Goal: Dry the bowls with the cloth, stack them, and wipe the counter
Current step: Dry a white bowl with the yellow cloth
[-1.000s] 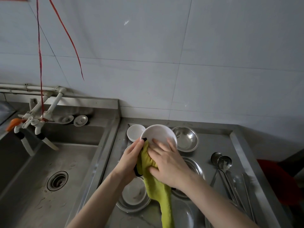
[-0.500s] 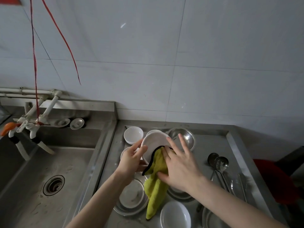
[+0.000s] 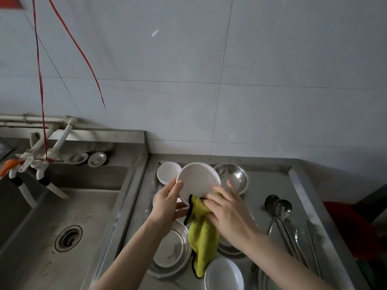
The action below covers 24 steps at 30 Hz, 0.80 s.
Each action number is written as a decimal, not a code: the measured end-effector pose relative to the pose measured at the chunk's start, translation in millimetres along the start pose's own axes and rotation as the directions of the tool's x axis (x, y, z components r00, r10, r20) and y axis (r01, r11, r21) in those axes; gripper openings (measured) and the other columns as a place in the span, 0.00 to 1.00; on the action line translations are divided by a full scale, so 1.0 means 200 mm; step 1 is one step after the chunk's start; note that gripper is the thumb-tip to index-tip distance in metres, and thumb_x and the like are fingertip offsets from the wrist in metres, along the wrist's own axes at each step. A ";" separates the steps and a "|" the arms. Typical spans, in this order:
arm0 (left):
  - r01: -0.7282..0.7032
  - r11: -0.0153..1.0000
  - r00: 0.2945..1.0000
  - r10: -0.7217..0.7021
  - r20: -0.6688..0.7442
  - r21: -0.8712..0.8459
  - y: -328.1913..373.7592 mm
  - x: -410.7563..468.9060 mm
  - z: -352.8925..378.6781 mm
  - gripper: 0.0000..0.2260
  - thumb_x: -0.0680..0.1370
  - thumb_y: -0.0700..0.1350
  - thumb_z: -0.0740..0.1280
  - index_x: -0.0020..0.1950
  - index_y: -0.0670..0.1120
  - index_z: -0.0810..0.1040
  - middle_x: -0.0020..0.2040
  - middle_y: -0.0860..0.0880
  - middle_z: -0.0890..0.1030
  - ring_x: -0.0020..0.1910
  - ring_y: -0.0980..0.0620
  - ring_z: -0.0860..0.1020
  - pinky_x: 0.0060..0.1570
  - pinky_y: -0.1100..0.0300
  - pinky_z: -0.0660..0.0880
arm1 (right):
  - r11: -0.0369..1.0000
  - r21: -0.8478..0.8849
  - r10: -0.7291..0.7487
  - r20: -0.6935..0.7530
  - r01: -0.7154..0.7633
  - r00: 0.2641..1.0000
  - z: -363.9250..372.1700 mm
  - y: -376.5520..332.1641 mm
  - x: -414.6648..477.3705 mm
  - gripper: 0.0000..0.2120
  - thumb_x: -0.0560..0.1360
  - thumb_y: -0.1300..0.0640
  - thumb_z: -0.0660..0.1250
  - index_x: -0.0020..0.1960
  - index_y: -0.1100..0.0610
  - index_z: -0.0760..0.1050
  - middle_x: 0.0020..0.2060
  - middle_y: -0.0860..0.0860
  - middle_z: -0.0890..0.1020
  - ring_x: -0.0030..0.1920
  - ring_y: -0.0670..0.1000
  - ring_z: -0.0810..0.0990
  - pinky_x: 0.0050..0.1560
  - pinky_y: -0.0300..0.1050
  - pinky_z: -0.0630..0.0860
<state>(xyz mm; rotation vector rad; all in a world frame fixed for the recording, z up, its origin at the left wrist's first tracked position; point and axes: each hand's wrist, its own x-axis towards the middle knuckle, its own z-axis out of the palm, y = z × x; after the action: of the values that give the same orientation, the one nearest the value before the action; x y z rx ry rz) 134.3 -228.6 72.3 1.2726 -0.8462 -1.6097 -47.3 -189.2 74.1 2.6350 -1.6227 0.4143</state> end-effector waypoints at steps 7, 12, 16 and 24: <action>-0.014 0.999 1.000 0.015 0.005 -0.041 0.01 -0.02 0.00 0.13 0.82 0.49 0.62 0.65 0.55 0.78 0.58 0.40 0.80 0.47 0.38 0.84 0.39 0.53 0.81 | 0.950 0.118 0.309 -0.234 -0.288 0.922 -0.07 0.06 -0.02 0.20 0.68 0.67 0.72 0.56 0.51 0.80 0.45 0.53 0.74 0.39 0.54 0.75 0.33 0.46 0.76; -0.033 0.999 0.998 0.033 0.051 0.002 0.02 -0.04 0.04 0.13 0.82 0.49 0.62 0.67 0.54 0.76 0.58 0.40 0.80 0.45 0.40 0.85 0.39 0.53 0.81 | 0.916 0.265 0.350 -0.166 -0.300 0.922 -0.11 0.07 0.03 0.22 0.74 0.67 0.65 0.64 0.49 0.76 0.53 0.52 0.74 0.38 0.50 0.76 0.34 0.38 0.70; -0.030 1.000 0.997 0.030 0.071 -0.005 0.03 -0.05 0.06 0.14 0.83 0.49 0.61 0.67 0.53 0.75 0.55 0.41 0.81 0.45 0.39 0.84 0.39 0.53 0.81 | 0.903 0.339 0.303 -0.070 -0.263 0.951 -0.10 0.06 0.01 0.16 0.78 0.54 0.57 0.61 0.50 0.79 0.64 0.49 0.66 0.53 0.46 0.73 0.53 0.33 0.68; -0.025 0.999 0.992 0.022 0.128 0.020 0.01 -0.09 0.08 0.14 0.83 0.47 0.60 0.67 0.56 0.75 0.58 0.43 0.79 0.45 0.40 0.85 0.41 0.51 0.81 | 0.883 0.332 0.412 -0.210 -0.332 0.887 -0.07 0.08 0.09 0.21 0.67 0.64 0.74 0.58 0.53 0.74 0.51 0.53 0.70 0.47 0.52 0.74 0.43 0.40 0.77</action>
<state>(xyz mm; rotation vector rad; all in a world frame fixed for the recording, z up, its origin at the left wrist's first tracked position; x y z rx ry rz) 120.1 -213.2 85.5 1.1804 -0.9560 -1.6813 -57.4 -210.4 88.9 2.2742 -2.1074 1.0545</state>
